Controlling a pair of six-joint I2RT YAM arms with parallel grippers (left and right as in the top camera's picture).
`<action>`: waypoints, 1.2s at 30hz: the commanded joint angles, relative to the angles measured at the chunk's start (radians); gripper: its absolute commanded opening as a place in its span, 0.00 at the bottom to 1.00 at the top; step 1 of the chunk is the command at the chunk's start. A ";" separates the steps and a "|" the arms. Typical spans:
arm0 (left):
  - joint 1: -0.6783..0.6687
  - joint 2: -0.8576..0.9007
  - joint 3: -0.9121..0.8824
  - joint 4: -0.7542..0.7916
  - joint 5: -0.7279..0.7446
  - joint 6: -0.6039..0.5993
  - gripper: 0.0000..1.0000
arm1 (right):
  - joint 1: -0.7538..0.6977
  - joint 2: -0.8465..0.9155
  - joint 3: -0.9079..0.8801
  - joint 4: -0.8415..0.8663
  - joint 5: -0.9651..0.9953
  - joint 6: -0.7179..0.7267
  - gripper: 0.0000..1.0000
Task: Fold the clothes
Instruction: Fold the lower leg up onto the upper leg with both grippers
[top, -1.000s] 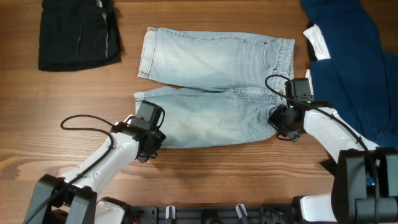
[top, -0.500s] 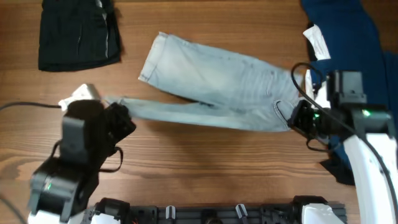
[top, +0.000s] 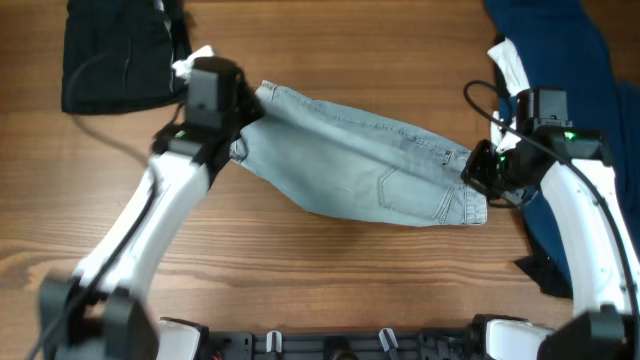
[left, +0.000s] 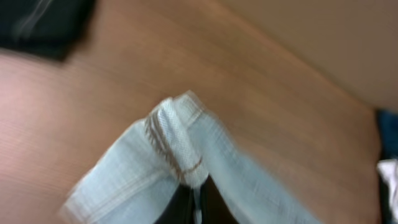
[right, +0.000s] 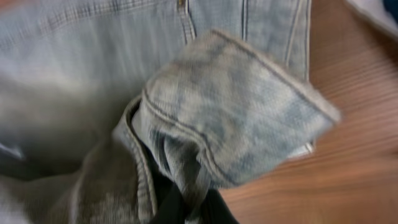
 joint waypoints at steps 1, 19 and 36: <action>0.014 0.204 0.013 0.178 -0.080 0.026 0.04 | -0.066 0.098 -0.027 0.116 0.122 -0.009 0.04; 0.001 0.360 0.013 0.441 -0.026 0.106 1.00 | -0.066 0.306 0.040 0.521 0.101 0.002 1.00; -0.008 0.348 0.013 0.222 0.177 0.482 1.00 | 0.027 0.177 0.206 0.146 0.082 -0.273 1.00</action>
